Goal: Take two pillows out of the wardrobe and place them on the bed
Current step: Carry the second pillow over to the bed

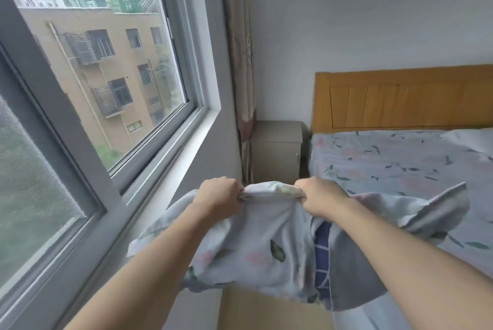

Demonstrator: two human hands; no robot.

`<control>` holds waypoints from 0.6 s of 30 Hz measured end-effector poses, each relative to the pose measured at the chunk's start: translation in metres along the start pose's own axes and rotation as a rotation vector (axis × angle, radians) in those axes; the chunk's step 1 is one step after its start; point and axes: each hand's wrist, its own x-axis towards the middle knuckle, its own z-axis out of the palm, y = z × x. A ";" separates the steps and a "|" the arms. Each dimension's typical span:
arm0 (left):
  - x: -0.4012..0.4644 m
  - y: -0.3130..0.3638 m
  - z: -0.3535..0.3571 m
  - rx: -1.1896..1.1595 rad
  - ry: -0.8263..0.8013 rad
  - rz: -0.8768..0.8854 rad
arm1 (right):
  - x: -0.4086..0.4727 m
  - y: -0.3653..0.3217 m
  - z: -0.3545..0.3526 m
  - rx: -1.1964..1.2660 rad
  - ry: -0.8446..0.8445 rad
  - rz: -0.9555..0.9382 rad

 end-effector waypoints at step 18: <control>0.405 -0.006 0.056 0.038 0.019 0.248 | 0.285 0.192 0.006 0.055 0.025 0.251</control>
